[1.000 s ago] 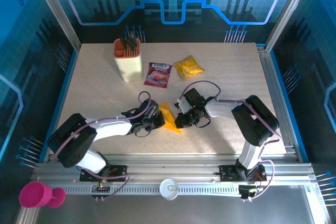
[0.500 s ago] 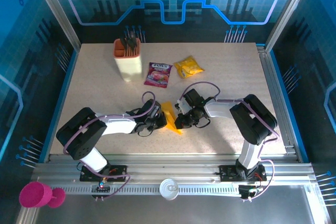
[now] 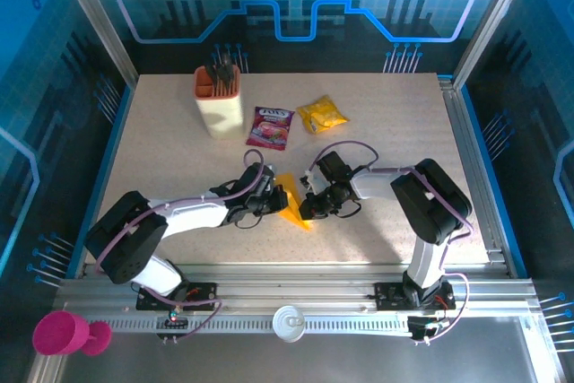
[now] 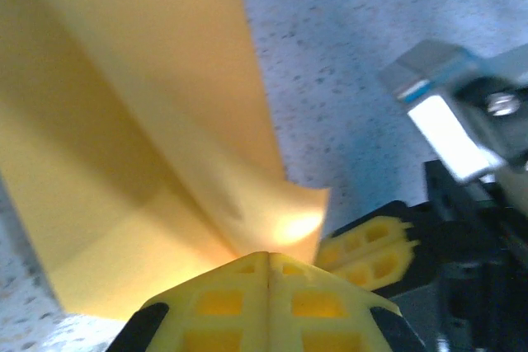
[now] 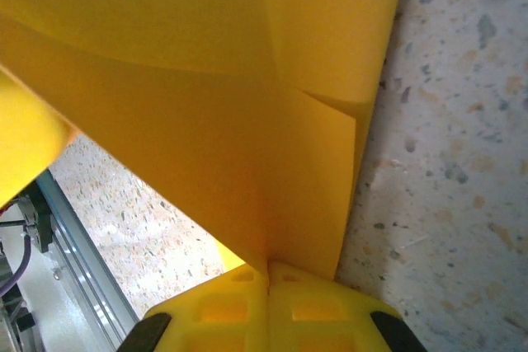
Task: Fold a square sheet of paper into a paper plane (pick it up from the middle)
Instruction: Fourth fold the wing at the center of the table.
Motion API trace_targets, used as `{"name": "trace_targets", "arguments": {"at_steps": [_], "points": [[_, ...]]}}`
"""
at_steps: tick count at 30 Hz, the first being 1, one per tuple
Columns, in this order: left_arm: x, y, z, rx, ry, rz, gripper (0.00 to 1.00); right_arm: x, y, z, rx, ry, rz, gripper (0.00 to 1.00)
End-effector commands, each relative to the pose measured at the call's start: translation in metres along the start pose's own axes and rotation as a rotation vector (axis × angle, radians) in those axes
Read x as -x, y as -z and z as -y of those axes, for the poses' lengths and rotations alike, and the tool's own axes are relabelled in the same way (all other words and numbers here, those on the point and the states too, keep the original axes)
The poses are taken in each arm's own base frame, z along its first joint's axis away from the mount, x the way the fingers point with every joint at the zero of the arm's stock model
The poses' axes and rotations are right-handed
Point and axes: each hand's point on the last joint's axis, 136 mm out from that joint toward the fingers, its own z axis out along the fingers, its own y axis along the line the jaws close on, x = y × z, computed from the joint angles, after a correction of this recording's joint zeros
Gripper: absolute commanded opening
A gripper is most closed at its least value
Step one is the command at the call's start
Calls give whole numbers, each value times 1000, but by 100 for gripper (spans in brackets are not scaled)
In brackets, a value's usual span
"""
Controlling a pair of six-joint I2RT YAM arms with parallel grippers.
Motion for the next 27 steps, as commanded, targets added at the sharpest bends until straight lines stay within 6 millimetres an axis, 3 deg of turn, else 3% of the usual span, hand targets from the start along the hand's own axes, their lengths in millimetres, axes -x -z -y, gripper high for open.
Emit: {"name": "trace_targets", "arguments": {"at_steps": [1, 17, 27], "points": [[1, 0, 16, -60, -46, -16, 0, -19, -9, 29, -59, -84, -52, 0], [-5, -22, 24, -121, -54, -37, 0, -24, -12, 40, -25, -137, -67, 0], [-1, -41, 11, -65, -62, -25, 0, -27, -14, 46, -27, -152, -76, 0]]}}
